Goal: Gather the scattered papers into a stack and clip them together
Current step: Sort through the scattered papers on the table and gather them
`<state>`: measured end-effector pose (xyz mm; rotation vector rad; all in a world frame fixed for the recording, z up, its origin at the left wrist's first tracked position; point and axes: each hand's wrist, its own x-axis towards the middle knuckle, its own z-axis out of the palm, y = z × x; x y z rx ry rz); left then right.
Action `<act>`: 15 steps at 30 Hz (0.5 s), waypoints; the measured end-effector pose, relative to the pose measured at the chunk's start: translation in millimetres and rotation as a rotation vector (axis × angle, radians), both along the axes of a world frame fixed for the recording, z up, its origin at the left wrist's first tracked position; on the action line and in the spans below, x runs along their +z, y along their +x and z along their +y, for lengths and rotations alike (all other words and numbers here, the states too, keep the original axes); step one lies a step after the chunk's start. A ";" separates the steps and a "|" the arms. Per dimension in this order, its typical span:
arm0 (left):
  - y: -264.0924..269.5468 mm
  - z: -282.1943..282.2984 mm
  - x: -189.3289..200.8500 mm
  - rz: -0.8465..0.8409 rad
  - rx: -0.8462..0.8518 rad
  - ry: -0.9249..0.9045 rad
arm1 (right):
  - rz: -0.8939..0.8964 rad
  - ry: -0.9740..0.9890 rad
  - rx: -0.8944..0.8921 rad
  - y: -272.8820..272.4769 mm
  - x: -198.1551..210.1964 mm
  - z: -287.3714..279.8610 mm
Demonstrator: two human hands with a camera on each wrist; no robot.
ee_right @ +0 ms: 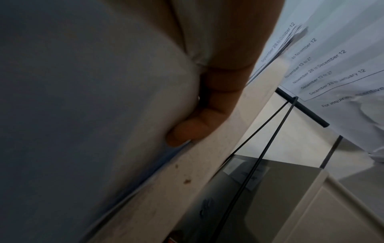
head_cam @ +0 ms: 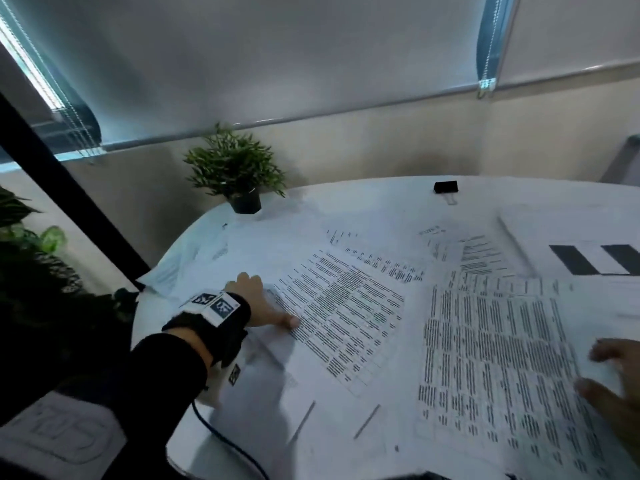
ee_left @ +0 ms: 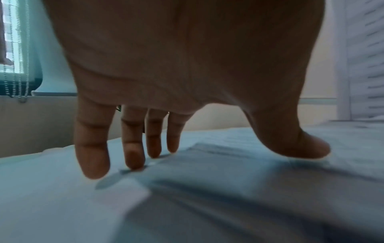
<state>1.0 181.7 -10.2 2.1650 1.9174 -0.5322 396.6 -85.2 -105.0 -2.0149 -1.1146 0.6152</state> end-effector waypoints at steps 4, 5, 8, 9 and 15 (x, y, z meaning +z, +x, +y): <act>1.7 -0.3 -3.6 -0.131 0.022 0.021 | -0.064 -0.011 0.165 23.1 -19.3 -6.7; 0.6 0.4 -2.4 -0.157 0.011 0.022 | 0.017 0.030 0.185 20.5 -18.9 -8.3; -2.9 1.8 10.7 -0.263 -0.045 0.123 | 0.072 -0.016 0.189 -6.4 28.7 2.2; -5.2 5.4 17.6 -0.343 -0.050 0.174 | 0.105 -0.028 0.212 -13.0 43.0 1.8; -28.1 6.4 130.0 -1.003 -0.258 0.430 | 0.032 0.061 0.122 3.0 60.6 -2.2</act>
